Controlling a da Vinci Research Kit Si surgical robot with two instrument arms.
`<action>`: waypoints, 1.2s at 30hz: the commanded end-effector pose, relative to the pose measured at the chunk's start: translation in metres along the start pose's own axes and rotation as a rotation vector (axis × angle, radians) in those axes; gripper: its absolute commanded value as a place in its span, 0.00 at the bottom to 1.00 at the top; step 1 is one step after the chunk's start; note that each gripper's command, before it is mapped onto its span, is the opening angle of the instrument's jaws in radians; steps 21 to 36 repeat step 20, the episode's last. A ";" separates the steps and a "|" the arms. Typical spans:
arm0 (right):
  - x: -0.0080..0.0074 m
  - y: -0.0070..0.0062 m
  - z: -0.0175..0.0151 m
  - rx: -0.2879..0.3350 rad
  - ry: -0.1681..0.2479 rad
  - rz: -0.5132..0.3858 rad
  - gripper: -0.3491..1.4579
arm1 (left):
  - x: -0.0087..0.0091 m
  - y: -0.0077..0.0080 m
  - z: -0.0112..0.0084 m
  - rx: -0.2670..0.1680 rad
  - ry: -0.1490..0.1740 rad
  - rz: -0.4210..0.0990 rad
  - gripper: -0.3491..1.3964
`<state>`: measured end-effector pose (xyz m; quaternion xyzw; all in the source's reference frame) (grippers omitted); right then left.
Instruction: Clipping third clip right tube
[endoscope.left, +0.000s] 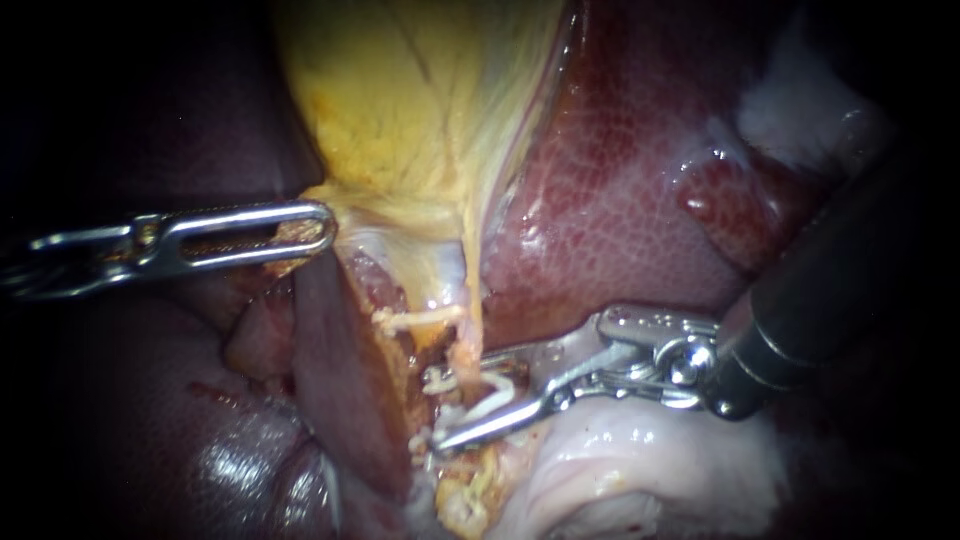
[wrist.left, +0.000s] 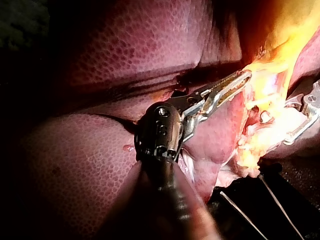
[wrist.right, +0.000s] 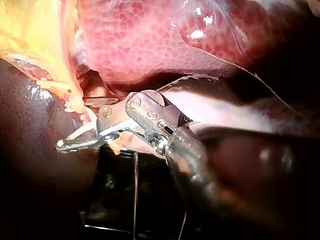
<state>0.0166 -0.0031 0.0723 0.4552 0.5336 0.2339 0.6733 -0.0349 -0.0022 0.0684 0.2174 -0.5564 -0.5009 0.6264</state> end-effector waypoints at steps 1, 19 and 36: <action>0.0001 0.0001 0.0000 -0.004 0.002 0.001 0.49 | 0.0000 0.0000 0.0000 -0.001 0.000 0.000 0.00; -0.0020 0.0017 -0.0010 -0.011 -0.027 0.061 0.00 | 0.0001 -0.0001 0.0002 -0.002 -0.001 0.000 0.00; -0.0020 0.0017 -0.0010 -0.012 -0.029 0.061 0.00 | 0.0001 -0.0001 0.0002 -0.002 -0.001 0.000 0.00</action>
